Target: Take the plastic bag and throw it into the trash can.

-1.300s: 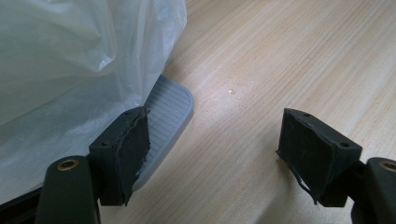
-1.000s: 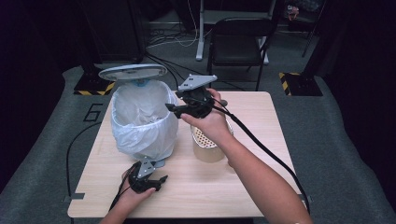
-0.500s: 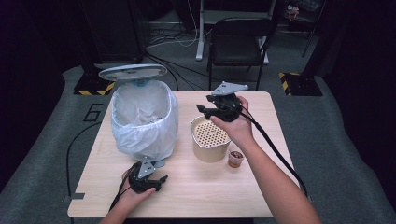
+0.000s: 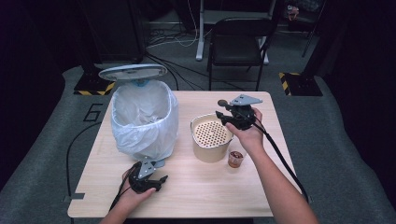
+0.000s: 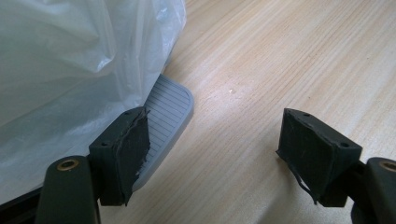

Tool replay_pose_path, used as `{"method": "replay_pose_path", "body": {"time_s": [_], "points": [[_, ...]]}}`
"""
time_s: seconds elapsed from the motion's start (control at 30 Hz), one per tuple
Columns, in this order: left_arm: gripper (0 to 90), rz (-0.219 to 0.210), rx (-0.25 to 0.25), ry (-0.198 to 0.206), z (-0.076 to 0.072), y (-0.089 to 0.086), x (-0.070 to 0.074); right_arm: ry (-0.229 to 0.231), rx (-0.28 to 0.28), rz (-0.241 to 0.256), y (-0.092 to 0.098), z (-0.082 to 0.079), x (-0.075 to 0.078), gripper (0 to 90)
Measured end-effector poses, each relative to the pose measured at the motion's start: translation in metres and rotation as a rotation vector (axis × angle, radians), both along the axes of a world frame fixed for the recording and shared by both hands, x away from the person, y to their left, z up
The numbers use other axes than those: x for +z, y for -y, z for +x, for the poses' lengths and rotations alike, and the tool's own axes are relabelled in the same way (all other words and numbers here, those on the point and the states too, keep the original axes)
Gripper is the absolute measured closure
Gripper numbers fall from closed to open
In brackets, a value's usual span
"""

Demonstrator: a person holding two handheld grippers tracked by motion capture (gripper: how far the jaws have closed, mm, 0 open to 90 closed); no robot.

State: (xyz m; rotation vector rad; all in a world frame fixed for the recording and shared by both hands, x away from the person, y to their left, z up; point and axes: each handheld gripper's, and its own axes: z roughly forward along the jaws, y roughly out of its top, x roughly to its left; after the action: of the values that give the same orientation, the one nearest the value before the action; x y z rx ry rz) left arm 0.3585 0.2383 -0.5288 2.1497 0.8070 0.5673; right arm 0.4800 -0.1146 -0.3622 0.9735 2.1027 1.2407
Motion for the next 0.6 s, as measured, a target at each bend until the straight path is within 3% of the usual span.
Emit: {"method": "replay_pose_path", "body": {"time_s": [0.1, 0.6], "points": [[24.7, -0.001, 0.000, -0.001, 0.000, 0.000, 0.000, -0.041, -0.011, 0.005, 0.008, 0.003, -0.010, 53.5], [24.6, 0.006, -0.004, -0.004, 0.000, 0.000, 0.000, -0.115, -0.040, 0.013, 0.028, 0.011, -0.047, 58.5]]}}
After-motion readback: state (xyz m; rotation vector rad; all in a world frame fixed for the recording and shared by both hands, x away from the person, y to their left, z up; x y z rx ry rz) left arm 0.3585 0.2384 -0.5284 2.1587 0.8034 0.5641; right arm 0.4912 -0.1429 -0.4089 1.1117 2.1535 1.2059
